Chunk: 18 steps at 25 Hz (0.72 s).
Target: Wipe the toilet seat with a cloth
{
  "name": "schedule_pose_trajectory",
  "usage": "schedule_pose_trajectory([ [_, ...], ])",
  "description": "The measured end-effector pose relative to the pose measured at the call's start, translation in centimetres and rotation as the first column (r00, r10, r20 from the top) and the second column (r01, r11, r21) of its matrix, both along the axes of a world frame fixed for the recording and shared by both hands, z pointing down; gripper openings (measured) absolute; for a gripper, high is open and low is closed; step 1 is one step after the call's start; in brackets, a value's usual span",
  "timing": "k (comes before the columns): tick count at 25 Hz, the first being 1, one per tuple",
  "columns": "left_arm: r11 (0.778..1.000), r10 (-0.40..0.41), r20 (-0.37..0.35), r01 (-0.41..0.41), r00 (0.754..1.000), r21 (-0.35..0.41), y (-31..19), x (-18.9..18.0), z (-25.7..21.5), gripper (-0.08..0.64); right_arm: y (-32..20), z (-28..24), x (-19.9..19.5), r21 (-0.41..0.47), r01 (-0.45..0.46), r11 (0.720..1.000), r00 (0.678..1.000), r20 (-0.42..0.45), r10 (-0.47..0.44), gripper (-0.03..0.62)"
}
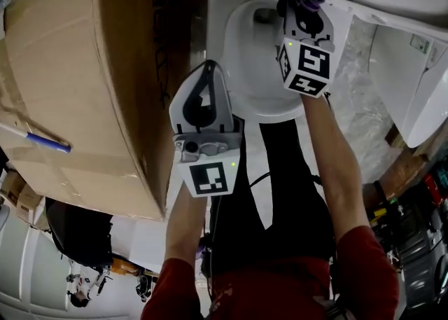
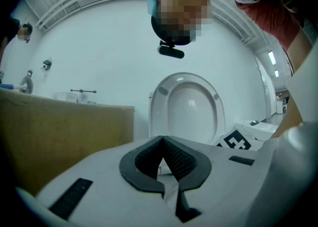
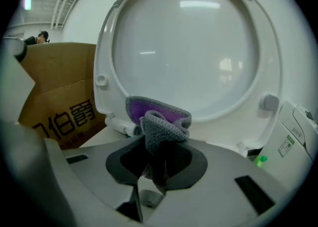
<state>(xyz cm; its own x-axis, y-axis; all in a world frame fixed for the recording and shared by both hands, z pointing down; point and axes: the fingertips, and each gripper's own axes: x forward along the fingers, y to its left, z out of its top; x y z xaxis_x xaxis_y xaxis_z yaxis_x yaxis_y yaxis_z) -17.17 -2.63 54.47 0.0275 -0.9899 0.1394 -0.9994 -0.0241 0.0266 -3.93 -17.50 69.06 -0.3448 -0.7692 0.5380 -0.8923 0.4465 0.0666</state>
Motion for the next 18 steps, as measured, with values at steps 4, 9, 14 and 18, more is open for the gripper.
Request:
schedule_pose_trajectory([
  [4, 1.000, -0.017, -0.028, 0.017, 0.999, -0.013, 0.7, -1.1, 0.3, 0.012, 0.8, -0.2, -4.6, -0.017, 0.093, 0.996, 0.996, -0.009, -0.093, 0.063],
  [9, 0.999, -0.021, -0.047, 0.020, 0.999, -0.024, 1.6, -2.3, 0.4, 0.012, 1.5, -1.6, -9.7, -0.002, 0.217, 0.976, 0.976, -0.011, -0.217, 0.063],
  [14, 1.000, -0.017, -0.055, 0.016, 0.998, -0.025, 2.1, -2.7, 0.1, 0.012, 2.0, -2.1, -13.5, -0.015, 0.315, 0.949, 0.947, -0.061, -0.315, 0.063],
  [18, 1.000, -0.002, -0.052, 0.001, 0.999, -0.019, 2.3, -2.7, -0.5, 0.012, 2.2, -3.9, -13.4, 0.010, 0.335, 0.942, 0.940, -0.068, -0.333, 0.063],
])
